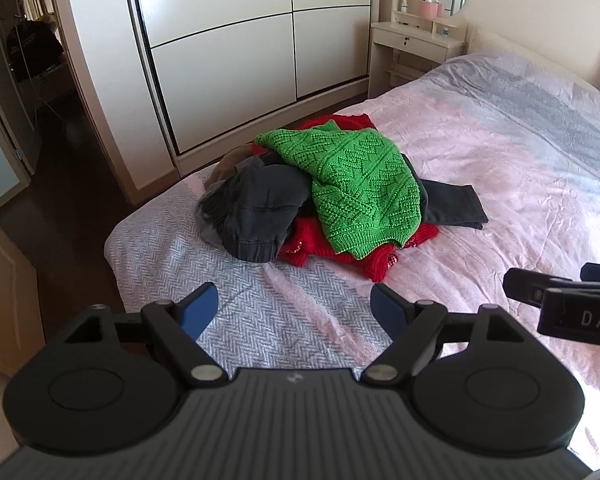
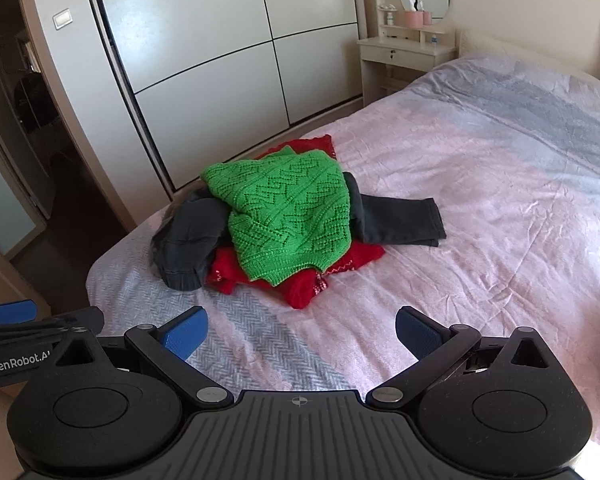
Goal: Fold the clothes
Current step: 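Move both grippers toward the green knit sweater on the clothes pile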
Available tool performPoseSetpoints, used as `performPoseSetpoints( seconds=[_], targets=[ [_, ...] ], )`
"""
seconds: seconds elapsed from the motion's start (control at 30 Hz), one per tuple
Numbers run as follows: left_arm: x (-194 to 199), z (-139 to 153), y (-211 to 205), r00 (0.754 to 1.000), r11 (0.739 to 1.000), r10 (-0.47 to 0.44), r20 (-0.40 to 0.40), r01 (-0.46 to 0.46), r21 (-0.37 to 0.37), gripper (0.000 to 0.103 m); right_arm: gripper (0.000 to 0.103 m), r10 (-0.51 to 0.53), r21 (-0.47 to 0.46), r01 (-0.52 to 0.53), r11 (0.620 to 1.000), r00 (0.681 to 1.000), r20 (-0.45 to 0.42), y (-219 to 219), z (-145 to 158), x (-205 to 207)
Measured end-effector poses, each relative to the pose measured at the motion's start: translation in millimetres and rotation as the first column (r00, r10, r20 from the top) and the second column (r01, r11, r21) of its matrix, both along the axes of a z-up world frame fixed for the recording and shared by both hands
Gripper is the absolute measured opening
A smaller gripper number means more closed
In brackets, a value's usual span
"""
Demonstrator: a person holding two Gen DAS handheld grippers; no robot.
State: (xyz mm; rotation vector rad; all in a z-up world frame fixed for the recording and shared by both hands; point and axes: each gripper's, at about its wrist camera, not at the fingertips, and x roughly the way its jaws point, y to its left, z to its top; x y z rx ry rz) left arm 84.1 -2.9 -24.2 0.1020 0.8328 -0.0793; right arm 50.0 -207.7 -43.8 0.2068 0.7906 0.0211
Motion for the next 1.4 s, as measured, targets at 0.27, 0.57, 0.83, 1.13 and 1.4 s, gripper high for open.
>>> performPoseSetpoints(
  seconds=[0.27,0.57,0.83,1.13,1.4],
  targets=[
    [31,-11,1,0.999,1.0,-0.024,-0.035,0.024,0.003,0.081,0.102,-0.012,0.012,0.013,1.0,0.999,-0.053,5,-11,31],
    [70,-25,2,0.995,0.998,-0.061,-0.077,0.062,0.012,0.081,0.102,-0.04,0.023,0.043,0.999,0.994,-0.104,8,-26,61],
    [110,-35,6,0.991,0.996,-0.09,-0.1,0.092,0.013,0.081,0.102,-0.06,0.029,0.064,0.997,0.989,-0.136,11,-37,96],
    [153,-45,9,0.983,0.992,-0.125,-0.135,0.128,0.017,0.081,0.102,-0.089,0.048,0.098,0.994,0.981,-0.171,13,-45,131],
    [186,-49,14,0.975,0.988,-0.155,-0.161,0.157,0.003,0.081,0.102,-0.13,0.169,0.17,0.971,0.966,-0.222,1,-58,157]
  ],
)
